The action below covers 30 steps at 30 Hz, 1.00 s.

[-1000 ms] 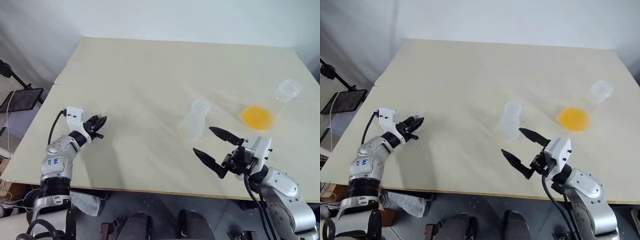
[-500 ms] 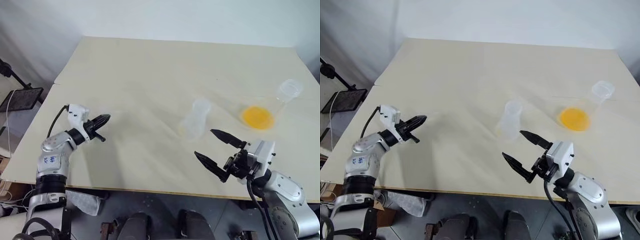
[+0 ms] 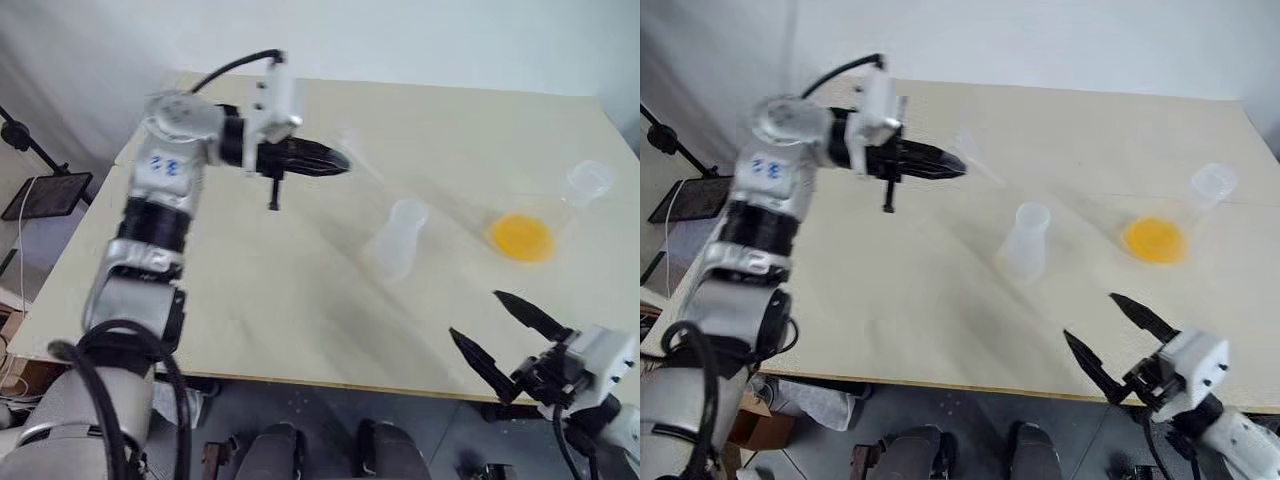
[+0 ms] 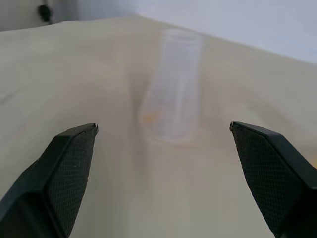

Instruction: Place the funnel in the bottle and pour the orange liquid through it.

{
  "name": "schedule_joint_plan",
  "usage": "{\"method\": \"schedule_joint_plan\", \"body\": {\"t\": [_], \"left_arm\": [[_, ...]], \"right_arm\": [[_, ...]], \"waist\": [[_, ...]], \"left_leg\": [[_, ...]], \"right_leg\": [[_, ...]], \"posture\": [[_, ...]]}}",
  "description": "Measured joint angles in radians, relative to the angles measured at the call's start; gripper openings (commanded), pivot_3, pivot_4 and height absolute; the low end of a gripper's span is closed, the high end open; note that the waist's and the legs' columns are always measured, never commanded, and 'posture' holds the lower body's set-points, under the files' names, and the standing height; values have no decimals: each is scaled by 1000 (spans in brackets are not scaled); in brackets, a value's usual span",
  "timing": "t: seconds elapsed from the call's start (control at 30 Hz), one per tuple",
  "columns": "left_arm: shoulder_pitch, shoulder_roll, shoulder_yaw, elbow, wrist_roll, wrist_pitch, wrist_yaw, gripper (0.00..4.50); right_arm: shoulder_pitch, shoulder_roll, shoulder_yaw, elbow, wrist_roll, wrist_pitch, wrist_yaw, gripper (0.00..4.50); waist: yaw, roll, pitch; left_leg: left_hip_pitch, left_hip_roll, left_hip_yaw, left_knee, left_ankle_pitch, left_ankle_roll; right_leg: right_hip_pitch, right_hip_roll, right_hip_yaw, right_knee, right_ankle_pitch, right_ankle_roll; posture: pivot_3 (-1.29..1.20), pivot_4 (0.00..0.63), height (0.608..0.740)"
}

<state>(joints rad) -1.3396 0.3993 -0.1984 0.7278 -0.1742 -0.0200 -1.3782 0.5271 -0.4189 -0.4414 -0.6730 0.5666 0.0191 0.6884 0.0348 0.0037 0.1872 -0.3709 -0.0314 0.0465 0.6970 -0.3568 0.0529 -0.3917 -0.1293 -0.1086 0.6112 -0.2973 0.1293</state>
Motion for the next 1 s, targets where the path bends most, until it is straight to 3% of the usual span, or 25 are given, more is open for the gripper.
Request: {"method": "schedule_joint_plan", "body": {"t": [0.23,0.5,0.93,1.0], "left_arm": [[-108,-113,-67,189,122,-157,-14,11],[-182,-144,-90,314,226,-281,10,11],[-231,-176,-96,419,307,-329,30,11],[-231,-190,-94,428,312,-329,31,447]], "right_arm": [[68,81,5,-54,-29,-42,-60,4500],[82,113,55,-95,-72,-59,-103,4500],[39,106,82,-95,-83,-59,-129,4500],[31,105,82,-95,-83,-59,-136,4500]], "waist": [[-8,0,0],[-8,0,0],[-6,0,0],[-6,0,0]], "left_leg": [[0,0,0,-1,0,0],[-1,0,1,-1,0,1],[-1,0,0,0,-1,3],[-1,0,0,0,0,3]], "right_leg": [[-1,0,1,-1,0,0],[-1,-1,1,-1,0,0],[-1,-1,1,0,0,0],[-1,-1,1,0,0,0]], "posture": [[0,150,740],[0,150,740],[0,150,740],[0,150,740]]}}
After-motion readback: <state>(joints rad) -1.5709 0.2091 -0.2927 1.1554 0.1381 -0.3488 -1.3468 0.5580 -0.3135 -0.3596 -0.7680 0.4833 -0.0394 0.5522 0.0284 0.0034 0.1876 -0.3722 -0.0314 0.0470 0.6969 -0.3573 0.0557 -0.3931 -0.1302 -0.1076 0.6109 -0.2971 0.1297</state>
